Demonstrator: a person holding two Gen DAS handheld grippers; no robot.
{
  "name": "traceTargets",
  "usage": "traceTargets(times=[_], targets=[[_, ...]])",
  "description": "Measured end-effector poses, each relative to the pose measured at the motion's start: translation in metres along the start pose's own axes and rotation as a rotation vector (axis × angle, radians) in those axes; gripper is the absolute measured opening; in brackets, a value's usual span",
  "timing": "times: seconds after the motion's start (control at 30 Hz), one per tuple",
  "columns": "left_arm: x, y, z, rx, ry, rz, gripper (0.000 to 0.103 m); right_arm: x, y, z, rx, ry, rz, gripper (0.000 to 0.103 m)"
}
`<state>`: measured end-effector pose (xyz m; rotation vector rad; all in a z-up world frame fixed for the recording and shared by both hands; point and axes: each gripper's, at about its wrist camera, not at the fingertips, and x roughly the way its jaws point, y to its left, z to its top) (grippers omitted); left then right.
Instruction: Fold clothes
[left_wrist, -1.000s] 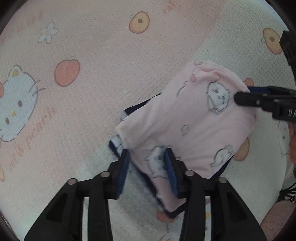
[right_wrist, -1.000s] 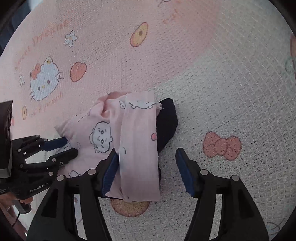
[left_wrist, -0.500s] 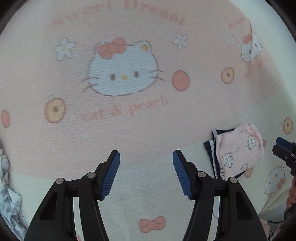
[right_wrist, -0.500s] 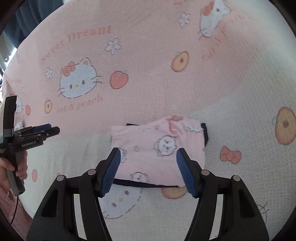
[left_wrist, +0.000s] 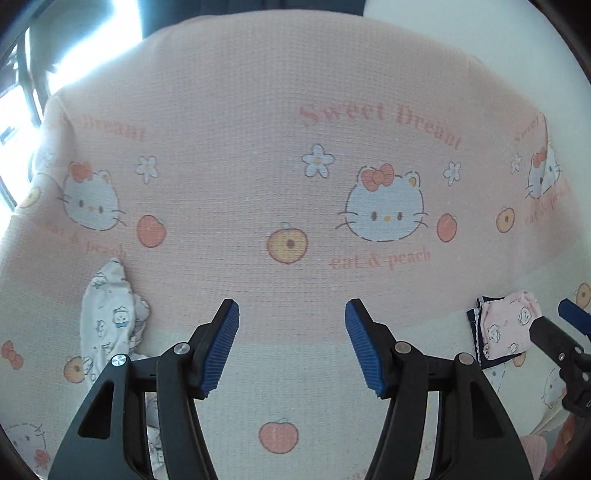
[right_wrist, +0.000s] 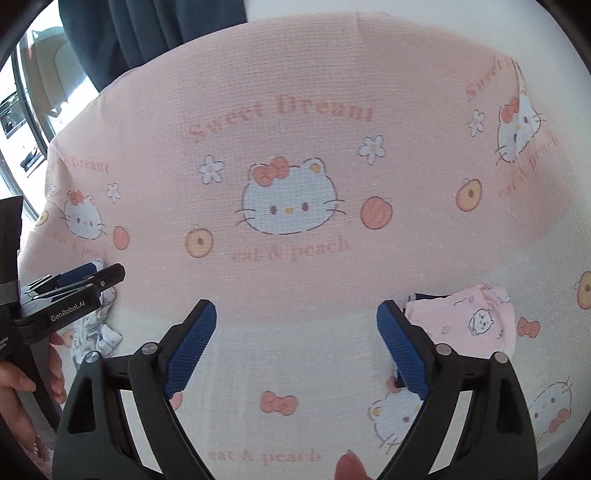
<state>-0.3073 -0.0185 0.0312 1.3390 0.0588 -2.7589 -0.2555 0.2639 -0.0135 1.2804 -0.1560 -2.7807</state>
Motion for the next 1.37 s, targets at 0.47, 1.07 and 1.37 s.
traceTargets(times=[0.47, 1.07, 1.37], targets=[[-0.144, 0.014, -0.123, 0.039, -0.064, 0.04, 0.062, -0.09, 0.049, -0.145, 0.028, 0.026, 0.1, 0.102], [-0.196, 0.014, -0.238, -0.037, 0.014, -0.013, 0.062, -0.169, 0.083, -0.221, -0.037, -0.029, 0.033, 0.102], [-0.195, 0.01, -0.239, -0.025, -0.007, -0.011, 0.062, -0.161, 0.096, -0.228, -0.064, -0.006, 0.035, 0.102]])
